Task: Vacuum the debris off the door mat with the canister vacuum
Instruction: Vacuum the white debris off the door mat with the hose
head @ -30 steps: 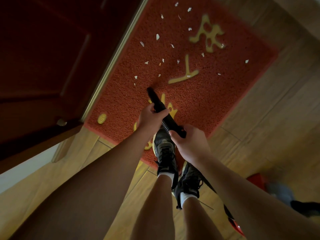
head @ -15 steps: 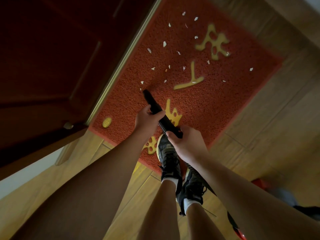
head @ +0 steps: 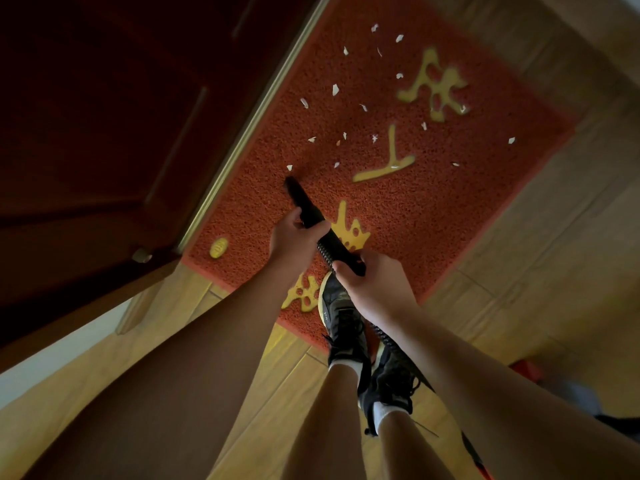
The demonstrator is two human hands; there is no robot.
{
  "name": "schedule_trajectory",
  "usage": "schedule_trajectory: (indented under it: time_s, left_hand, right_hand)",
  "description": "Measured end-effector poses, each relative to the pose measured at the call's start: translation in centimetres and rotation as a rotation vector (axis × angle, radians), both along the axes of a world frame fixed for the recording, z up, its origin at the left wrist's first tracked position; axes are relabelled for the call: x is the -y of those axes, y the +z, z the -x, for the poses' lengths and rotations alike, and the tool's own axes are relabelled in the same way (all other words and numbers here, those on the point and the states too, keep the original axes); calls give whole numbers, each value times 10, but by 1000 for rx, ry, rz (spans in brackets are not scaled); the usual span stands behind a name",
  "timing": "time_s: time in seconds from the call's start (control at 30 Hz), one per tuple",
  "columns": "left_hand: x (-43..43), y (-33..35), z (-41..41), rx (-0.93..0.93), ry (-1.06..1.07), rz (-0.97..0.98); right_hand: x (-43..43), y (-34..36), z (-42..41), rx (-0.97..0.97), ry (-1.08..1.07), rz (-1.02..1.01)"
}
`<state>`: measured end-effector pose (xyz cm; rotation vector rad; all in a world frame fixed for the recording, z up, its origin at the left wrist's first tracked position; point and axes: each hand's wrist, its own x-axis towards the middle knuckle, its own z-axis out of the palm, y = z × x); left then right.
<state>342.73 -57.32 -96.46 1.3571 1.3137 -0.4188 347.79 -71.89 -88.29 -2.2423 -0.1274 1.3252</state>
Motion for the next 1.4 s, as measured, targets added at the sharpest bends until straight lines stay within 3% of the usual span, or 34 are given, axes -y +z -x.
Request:
schedule_trajectory:
  time_s: [1.4]
  left_hand:
    - [17, 14, -43, -1, -129, 10]
  right_hand:
    - [19, 8, -29, 9, -56, 24]
